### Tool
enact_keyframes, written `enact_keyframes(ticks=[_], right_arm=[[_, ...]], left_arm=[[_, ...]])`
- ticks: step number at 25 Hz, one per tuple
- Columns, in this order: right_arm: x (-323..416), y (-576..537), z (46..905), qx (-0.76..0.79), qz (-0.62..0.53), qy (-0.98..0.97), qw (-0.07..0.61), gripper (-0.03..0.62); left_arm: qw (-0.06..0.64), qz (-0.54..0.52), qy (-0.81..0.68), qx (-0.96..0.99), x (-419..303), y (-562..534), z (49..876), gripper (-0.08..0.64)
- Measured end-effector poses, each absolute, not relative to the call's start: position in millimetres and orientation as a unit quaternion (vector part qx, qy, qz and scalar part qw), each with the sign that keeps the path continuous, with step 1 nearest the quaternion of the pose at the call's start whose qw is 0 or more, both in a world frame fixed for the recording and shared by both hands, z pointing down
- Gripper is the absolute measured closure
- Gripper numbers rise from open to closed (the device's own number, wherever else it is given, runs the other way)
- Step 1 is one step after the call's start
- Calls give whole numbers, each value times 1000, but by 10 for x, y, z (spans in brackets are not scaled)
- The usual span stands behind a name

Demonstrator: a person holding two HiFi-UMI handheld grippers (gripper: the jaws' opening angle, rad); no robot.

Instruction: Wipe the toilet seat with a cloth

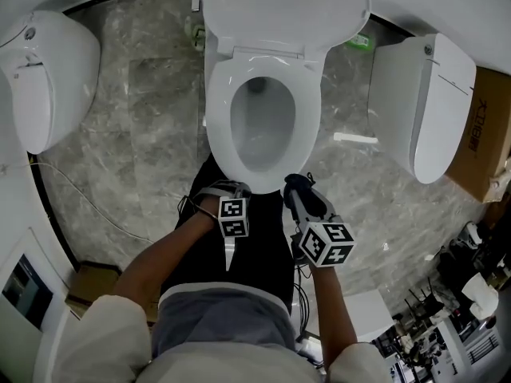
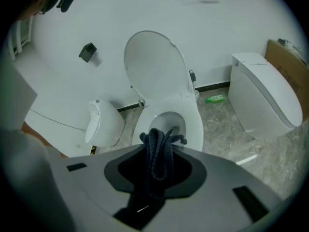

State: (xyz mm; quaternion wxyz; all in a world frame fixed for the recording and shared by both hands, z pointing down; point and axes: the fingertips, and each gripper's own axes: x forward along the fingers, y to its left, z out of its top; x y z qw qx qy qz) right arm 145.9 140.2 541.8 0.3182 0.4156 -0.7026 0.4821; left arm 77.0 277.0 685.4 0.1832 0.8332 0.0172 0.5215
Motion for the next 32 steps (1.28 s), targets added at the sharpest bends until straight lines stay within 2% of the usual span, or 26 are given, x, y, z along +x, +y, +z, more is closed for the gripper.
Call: enact_keyframes(ticks=[9, 13, 19, 25, 32], right_arm=[[1408, 831, 5870, 430, 445, -725, 302, 505], [1302, 475, 6077, 436, 426, -737, 294, 505], [1098, 26, 6445, 445, 399, -747, 290, 505], [883, -356, 6841, 453, 378, -753, 293, 505], [754, -739, 7218, 477, 348, -748, 302, 506]], left_arm=[[233, 548, -9, 803, 738, 2929, 7427, 551], [230, 569, -17, 789, 611, 3118, 7655, 551], [297, 572, -99, 758, 331, 3041, 7925, 551], [331, 561, -116, 750, 86, 3001, 7875, 551], [406, 497, -256, 723, -348, 2719, 7526, 551]])
